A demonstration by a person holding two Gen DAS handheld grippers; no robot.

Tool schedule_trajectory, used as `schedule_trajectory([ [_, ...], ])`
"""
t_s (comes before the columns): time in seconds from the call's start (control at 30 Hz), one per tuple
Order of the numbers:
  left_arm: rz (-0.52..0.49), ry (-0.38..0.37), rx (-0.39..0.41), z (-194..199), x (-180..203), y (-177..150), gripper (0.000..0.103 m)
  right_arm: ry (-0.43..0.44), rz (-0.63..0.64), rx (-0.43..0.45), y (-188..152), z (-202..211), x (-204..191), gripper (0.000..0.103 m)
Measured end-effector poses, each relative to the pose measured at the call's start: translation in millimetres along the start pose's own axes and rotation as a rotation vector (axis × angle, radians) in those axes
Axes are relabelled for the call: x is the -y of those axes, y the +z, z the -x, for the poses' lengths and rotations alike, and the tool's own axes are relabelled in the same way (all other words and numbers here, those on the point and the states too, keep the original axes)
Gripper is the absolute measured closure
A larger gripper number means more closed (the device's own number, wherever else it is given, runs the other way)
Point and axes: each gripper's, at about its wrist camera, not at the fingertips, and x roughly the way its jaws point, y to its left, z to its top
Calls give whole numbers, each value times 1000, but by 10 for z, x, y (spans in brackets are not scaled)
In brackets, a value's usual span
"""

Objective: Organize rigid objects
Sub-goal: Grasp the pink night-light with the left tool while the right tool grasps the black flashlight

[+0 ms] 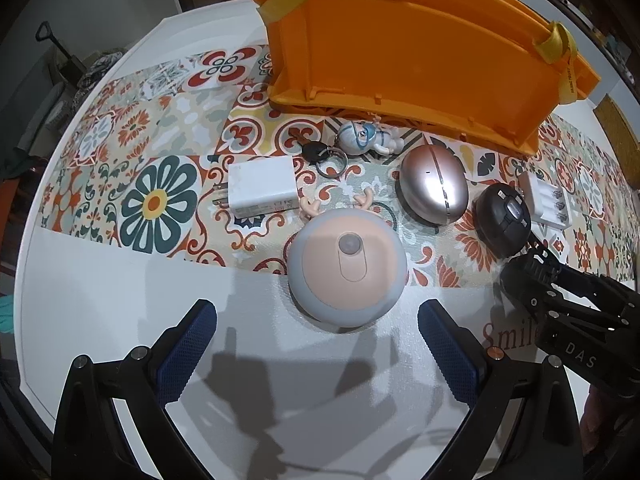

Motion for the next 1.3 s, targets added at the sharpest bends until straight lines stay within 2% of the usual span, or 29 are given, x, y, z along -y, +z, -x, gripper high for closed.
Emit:
schedule_trajectory([
  [0.33,-29,-24,-12,-121,30,38,0,17,1,17,-44,-34,-46,50],
  [0.47,-45,-34,-4,-156,73,84,1,30,-1,17,-57,-29,-38,60],
  [0.63,-60,-40,5,-193,144,150,2,40,-15,13,-58,-22,-15,61],
  [0.8,-73,-24,-9,-299,207,235,7,53,-35,4,-80,12,43,62],
  [0.9,-80,-24,-15,-360,228,267,15,54,-41,2,-83,18,57,62],
  [0.97,-83,-32,-24,-397,231,276,25,49,-40,0,-81,18,42,62],
  [1.03,-77,-35,-20,-415,219,288,28,48,-39,-1,-86,28,40,62],
  [1.3,-97,-46,2,-415,176,212,29,33,-30,6,-137,80,-46,63],
])
